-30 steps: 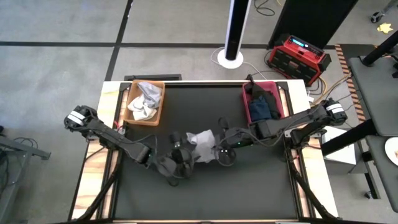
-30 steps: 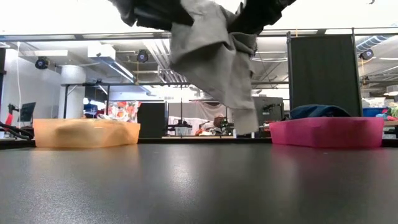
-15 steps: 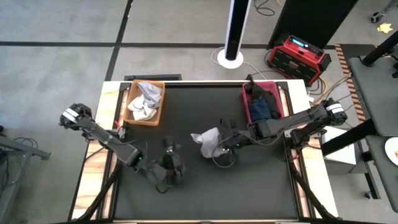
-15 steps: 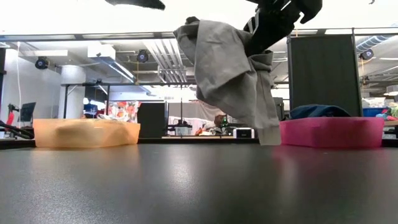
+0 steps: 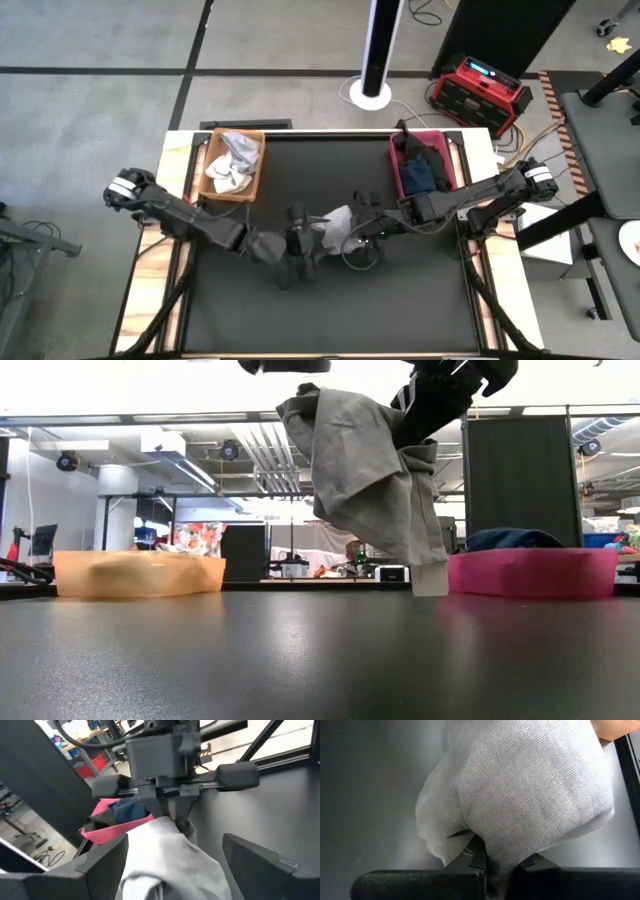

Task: Sort towels by color in basket
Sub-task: Put the gray towel into the orange bin

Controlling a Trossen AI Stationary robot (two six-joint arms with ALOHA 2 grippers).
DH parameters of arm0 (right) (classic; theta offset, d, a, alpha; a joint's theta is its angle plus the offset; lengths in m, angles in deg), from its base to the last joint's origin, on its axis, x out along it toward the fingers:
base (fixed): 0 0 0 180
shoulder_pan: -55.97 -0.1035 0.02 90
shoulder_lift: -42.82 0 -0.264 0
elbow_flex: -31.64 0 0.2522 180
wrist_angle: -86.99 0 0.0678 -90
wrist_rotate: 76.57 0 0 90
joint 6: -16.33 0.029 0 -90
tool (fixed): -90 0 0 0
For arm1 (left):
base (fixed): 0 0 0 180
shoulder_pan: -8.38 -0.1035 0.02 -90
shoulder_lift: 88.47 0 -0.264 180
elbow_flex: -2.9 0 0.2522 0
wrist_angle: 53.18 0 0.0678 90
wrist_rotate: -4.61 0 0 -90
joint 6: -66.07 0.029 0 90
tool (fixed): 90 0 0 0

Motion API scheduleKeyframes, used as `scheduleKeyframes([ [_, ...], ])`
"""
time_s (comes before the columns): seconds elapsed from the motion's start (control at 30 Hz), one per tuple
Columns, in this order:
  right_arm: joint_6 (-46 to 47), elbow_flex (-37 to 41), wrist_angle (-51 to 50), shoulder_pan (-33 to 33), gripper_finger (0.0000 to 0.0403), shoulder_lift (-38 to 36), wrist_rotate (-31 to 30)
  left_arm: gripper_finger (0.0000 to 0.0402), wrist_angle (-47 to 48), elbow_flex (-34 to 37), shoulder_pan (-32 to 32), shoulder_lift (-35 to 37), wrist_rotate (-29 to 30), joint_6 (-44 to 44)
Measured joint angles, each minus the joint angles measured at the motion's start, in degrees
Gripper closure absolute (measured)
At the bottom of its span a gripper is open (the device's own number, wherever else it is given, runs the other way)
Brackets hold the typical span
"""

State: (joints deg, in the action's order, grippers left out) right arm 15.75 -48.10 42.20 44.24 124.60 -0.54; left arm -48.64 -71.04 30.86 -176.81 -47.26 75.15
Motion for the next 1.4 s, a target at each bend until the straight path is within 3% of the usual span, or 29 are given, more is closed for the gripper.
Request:
scheduleKeyframes([
  [0.43,0.02,0.0,0.07,0.0,0.0386,0.04,0.03,0.0093,-1.5,0.04,-8.93,-6.32,-13.98,-1.33],
  [0.63,-0.64,0.0,1.14,-0.01,0.0386,0.06,0.05,0.0111,-2.23,0.09,-9.47,-8.25,-14.74,-2.92],
  [0.87,-1.97,0.0,3.21,-0.02,0.0386,0.06,0.25,0.0201,-2.49,0.09,-9.4,-8.74,-14.68,-4.68],
  [1.1,-2.62,0.0,3.2,-0.02,0.0381,0.08,0.56,0.0377,-1.21,0.09,-9.29,-8.62,-14.27,-4.14],
  [1.4,-0.22,-0.09,2.94,0.01,0.0291,-2.94,-0.01,0.0391,10.85,0.13,-9.16,-3.51,-11.7,-7.9],
])
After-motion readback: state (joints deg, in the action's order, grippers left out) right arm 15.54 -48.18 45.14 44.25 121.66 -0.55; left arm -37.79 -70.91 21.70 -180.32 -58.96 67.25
